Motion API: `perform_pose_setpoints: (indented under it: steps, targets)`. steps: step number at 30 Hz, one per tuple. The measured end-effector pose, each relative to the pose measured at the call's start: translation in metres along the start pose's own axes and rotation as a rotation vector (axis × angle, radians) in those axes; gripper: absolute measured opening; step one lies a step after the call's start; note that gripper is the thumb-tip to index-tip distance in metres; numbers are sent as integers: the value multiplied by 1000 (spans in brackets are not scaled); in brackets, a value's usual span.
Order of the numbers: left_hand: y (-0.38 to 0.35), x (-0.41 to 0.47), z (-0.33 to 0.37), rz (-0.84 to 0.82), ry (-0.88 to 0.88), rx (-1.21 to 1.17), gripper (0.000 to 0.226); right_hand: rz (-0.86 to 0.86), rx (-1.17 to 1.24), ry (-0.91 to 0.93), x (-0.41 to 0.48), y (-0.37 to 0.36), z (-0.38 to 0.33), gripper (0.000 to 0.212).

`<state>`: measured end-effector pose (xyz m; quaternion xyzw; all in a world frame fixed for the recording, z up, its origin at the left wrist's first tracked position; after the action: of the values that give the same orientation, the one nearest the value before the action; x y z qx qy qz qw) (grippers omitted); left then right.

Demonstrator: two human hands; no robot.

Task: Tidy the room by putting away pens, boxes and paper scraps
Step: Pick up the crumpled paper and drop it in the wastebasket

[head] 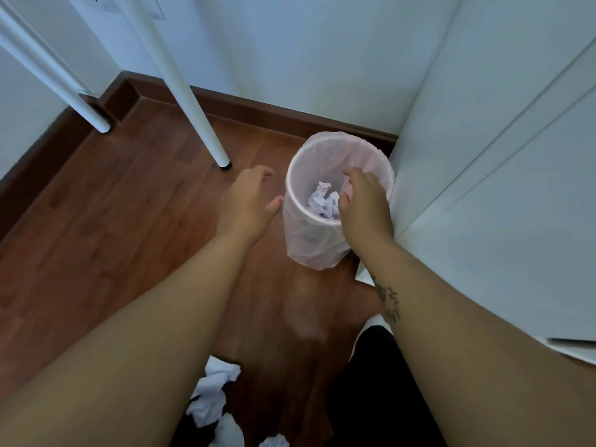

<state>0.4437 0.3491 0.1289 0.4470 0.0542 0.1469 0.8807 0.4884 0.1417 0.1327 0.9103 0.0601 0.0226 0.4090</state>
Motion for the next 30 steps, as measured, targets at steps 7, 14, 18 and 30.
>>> perform_pose_setpoints:
  steps: [7, 14, 18, 30]
  targets:
    - [5, -76, -109, -112, 107, 65, 47, -166, -253, 157, -46, -66, -10, 39]
    - [2, -175, -218, -212, 326, 123, 48, -128, -469, 337, -100, -138, -50, 35]
    - [-4, -226, -270, -268, 411, 155, 47, -525, -540, 470, -152, -223, -51, 45]
    - [-31, -307, -379, -371, 701, 122, 46, -1095, -458, 4, -271, -366, 16, 40]
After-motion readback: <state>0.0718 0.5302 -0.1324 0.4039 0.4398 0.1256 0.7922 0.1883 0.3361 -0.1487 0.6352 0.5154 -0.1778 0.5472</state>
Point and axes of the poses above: each hand's wrist, its own x-axis towards the middle knuckle, its own y-axis out of the back of the hand, z = x × y, the point moved 10 cm from there along x, towards the middle knuckle
